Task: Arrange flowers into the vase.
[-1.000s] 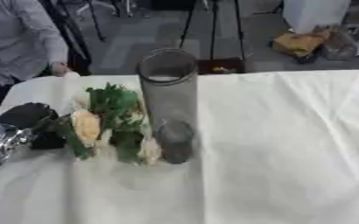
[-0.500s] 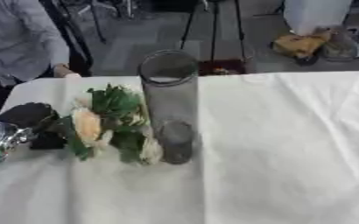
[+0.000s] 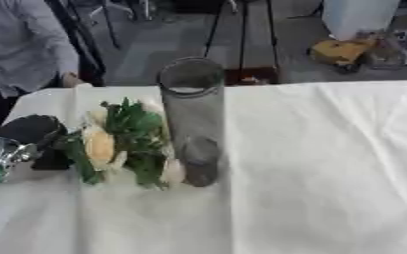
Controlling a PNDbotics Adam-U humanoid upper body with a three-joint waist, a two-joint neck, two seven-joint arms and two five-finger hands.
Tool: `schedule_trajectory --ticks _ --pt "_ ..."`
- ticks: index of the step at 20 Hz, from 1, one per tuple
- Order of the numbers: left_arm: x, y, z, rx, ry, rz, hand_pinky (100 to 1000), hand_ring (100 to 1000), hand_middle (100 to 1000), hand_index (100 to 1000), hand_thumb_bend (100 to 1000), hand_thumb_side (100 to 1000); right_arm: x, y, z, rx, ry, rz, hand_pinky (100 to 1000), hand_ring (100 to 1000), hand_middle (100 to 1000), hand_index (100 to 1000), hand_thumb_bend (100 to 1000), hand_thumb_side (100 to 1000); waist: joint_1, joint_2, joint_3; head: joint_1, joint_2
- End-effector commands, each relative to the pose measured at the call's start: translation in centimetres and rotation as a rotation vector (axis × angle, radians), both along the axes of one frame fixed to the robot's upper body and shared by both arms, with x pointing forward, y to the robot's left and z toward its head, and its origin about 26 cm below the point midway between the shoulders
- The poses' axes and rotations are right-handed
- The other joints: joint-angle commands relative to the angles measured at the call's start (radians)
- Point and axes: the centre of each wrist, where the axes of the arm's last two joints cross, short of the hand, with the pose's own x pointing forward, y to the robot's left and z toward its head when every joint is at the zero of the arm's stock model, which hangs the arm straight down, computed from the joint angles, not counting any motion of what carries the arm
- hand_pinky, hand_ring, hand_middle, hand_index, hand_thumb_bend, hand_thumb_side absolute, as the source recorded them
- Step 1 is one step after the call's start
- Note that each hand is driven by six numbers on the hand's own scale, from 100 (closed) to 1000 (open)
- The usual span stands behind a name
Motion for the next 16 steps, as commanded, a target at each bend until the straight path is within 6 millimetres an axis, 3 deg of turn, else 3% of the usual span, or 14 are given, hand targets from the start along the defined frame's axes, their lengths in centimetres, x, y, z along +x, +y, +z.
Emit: schedule_trajectory --ticks 1,16 --pt "-0.7 1.1 2.2 0.023 -0.045 0.022 100 253 385 483 100 771 -0.4 0.0 0.9 -0.009 -0.026 0.005 893 1000 831 898 100 1000 0.000 -0.024 0.001 0.000 -0.007" --pt "-1.9 0.6 4.2 -0.022 -0.089 0.004 100 216 353 454 100 822 -0.4 -0.1 0.9 -0.008 -0.028 0.005 893 1000 831 898 100 1000 0.001 -0.024 0.002 -0.004 -0.007"
